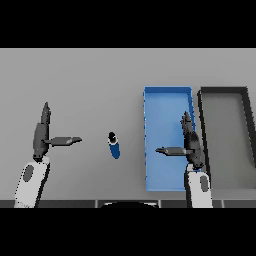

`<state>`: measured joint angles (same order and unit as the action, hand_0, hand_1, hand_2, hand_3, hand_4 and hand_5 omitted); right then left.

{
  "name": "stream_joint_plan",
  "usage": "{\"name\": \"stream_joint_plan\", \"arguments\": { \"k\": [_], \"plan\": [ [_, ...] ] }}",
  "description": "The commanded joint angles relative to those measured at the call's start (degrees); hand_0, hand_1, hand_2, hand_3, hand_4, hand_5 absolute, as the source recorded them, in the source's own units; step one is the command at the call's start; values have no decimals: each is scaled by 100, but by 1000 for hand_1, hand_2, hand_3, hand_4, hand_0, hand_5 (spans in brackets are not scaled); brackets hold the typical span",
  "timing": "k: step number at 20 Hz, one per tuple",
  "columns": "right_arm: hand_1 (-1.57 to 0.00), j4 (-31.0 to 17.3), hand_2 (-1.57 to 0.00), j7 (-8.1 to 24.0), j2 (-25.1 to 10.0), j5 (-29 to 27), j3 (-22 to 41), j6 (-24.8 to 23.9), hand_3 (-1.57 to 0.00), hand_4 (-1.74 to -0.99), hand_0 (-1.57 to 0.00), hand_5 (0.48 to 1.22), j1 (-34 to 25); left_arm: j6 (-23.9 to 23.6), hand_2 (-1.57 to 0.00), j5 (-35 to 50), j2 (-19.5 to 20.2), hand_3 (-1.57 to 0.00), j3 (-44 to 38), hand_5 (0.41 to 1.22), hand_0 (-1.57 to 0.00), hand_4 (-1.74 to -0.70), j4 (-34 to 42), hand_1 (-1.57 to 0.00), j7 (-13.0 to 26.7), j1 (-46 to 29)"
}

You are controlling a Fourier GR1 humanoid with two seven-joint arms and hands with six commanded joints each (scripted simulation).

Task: Pick up the blue pipe and place it into the blue bin.

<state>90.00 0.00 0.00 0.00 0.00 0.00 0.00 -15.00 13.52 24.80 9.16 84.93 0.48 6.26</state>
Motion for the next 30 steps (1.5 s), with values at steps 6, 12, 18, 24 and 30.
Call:
{"name": "stream_joint_plan", "arguments": {
  "k": [6,12,18,24,30],
  "plan": [
    [1,-14,1,45,28,25,21,-32,1,-1225,1,617,-5,21,1,27,25,1,-28,591,1,-1074,21,1,-76,-40],
    [1,605,1,-339,-648,838,587,318,1,-1215,1,618,461,2027,1,218,1163,1,365,591,1,-1078,95,1,-578,-106],
    [1,653,1,-241,-598,1105,727,188,1,-1187,1,600,495,2638,1,357,1340,1,584,583,1,-1096,380,1,-771,-216],
    [1,705,1,-313,-688,1054,702,272,1,-1208,1,612,498,3059,1,189,1183,1,1270,497,1,-1158,1001,1,-623,-474],
    [1,900,1,-373,-593,1056,791,266,1,-1223,1,620,718,2750,1,-550,554,1,1807,464,1,-1186,851,1,-587,-315]
  ]
}}
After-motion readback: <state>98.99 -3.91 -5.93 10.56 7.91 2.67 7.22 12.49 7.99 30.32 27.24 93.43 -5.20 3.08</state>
